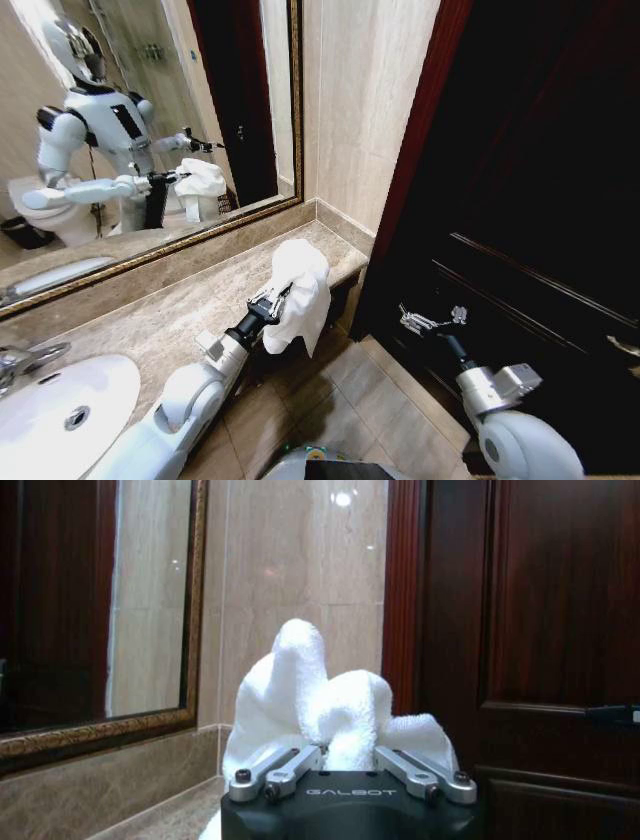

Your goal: Discard the used towel into the hamper.

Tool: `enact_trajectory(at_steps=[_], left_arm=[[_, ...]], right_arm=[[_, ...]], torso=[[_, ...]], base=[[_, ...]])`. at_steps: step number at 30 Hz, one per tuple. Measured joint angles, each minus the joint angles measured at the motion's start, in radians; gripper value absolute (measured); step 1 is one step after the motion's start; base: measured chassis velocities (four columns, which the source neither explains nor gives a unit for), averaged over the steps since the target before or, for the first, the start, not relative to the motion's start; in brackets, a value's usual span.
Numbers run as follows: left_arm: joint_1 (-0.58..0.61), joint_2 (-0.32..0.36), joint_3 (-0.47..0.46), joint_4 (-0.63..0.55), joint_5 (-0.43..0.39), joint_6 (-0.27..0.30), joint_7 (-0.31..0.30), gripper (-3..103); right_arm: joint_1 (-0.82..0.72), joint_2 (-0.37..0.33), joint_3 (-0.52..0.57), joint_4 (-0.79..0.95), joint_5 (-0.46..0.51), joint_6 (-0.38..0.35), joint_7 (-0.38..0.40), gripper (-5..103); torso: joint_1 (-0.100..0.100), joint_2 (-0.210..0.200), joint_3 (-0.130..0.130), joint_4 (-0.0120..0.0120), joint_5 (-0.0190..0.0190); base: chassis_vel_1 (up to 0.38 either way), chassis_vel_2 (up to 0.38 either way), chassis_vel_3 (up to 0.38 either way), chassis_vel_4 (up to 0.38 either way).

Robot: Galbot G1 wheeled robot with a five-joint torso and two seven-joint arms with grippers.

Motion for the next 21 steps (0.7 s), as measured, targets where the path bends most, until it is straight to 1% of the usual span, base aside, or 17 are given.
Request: enact_trajectory(at_steps=[10,17,21], left_arm=[[0.002,0.006,-0.004,-0.007,0.000,-0.010,-0.004,10],[-0.002,0.003,-0.002,-0.006,-0.001,-0.014,-0.004,10],[-0.002,0.000,0.000,-0.005,-0.001,-0.014,-0.004,10]], right_arm=[[-0.019,0.000,0.005,0.002,0.000,0.006,0.008,100],[-0.027,0.000,0.011,0.006,0.001,0.013,0.011,100],[-0.032,-0.002,0.015,0.008,0.004,0.016,0.012,100]], torso=[[0.000,0.000,0.000,-0.0001,0.0000],[0.000,0.000,0.000,-0.0003,-0.0001],[0.000,0.000,0.000,0.0001,-0.0001]], base=[[0.000,0.000,0.000,0.000],[0.070,-0.061,-0.067,0.056],[0.037,-0.071,-0.055,0.070]])
